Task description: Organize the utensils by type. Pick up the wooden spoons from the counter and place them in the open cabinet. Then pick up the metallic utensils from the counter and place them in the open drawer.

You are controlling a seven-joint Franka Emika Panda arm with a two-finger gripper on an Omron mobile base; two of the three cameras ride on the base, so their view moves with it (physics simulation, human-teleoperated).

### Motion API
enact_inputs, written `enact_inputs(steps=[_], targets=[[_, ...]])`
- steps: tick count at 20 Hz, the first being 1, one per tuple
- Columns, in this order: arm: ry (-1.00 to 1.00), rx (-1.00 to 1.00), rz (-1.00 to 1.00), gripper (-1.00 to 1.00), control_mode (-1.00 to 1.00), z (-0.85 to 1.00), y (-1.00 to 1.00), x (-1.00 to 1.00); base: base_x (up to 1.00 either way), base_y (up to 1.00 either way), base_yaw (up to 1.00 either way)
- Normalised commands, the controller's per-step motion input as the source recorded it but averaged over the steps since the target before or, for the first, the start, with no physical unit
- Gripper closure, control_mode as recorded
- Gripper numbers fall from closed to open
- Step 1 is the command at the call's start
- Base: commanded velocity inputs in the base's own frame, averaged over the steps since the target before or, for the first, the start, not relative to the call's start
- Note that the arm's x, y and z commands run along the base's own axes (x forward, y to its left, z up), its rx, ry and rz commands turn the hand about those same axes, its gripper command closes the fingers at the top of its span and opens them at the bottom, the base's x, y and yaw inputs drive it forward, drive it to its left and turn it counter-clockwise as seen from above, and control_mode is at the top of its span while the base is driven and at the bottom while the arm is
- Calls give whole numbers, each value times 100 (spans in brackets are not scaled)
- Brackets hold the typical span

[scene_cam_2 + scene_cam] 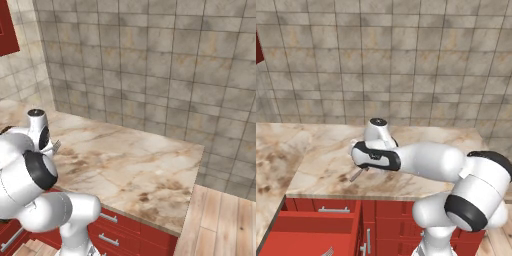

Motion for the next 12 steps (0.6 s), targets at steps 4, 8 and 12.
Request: enact_inputs(steps=[4,8,12], targets=[[5,0,0,100,-100,21,56,-47,0,0,0],[6,0,0,100,-100,19,48,-40,0,0,0],[11,0,0,100,-100,18,37,-20,0,0,0]])
